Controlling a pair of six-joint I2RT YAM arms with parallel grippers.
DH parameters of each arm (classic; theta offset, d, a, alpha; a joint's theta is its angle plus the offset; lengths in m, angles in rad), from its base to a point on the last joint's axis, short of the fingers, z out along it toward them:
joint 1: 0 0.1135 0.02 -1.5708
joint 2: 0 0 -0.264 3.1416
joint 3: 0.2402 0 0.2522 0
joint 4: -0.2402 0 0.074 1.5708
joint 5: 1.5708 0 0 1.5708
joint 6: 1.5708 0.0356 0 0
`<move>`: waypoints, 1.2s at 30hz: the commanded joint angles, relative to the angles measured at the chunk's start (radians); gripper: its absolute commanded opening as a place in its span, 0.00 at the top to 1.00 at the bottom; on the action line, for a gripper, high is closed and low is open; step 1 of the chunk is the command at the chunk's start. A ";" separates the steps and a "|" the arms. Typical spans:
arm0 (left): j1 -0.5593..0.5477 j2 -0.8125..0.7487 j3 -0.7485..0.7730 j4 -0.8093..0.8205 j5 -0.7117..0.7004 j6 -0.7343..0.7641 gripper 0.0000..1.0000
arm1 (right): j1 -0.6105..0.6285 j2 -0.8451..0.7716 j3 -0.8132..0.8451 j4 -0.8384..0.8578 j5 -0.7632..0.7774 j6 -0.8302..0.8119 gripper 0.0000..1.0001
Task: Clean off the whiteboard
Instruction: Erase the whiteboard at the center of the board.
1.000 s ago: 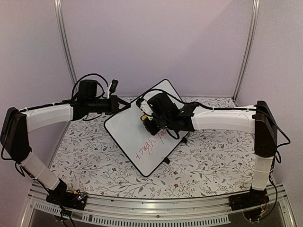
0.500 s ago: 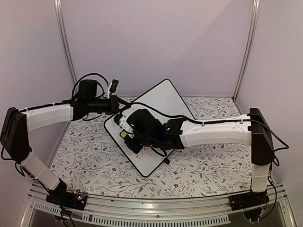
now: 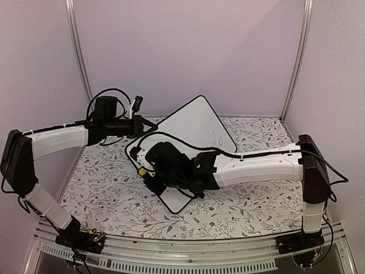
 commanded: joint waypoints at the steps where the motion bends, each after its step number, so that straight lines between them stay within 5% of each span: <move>1: -0.008 -0.034 0.005 0.053 0.034 0.035 1.00 | -0.001 0.022 0.039 0.013 0.056 0.011 1.00; 24: -0.009 -0.024 0.005 0.053 0.032 0.035 1.00 | -0.292 -0.017 -0.057 -0.081 0.158 0.015 1.00; 36: -0.008 -0.016 0.008 0.052 0.033 0.036 1.00 | -0.189 -0.018 -0.051 -0.061 0.114 -0.050 1.00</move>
